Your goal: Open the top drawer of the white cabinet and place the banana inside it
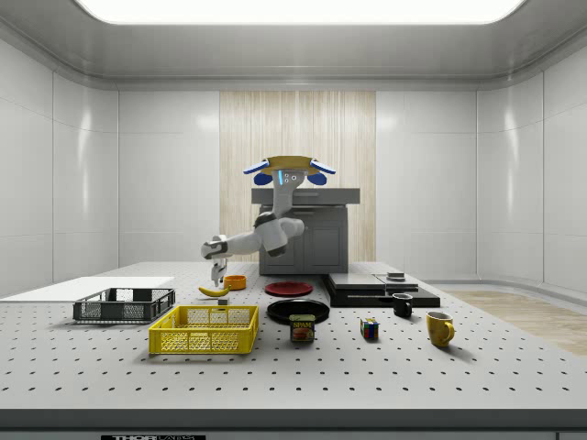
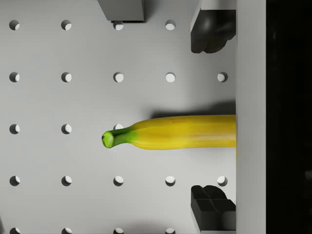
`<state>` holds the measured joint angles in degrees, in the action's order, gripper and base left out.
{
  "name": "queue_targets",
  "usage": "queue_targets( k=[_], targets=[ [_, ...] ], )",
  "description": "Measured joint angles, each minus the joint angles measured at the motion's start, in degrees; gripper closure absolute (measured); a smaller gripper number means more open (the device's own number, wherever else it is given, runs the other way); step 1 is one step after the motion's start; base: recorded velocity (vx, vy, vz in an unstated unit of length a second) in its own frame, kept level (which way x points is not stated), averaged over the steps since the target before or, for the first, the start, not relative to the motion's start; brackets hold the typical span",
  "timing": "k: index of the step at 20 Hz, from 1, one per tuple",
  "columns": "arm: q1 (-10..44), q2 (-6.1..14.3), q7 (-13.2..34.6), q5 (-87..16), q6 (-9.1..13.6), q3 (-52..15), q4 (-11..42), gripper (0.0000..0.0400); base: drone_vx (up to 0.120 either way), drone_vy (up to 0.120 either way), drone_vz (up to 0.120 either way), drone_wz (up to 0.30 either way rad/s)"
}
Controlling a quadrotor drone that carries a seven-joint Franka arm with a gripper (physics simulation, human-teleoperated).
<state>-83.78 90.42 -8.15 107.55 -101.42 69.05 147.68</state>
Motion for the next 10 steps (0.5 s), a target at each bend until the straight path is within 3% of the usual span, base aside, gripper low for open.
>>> queue_targets(
  k=[10],
  targets=[
    [-4.93, -2.19, -0.54, 1.57, -0.62, -1.58, -5.09, 0.0, 0.0, 0.0, 0.0, 0.0]
  ],
)
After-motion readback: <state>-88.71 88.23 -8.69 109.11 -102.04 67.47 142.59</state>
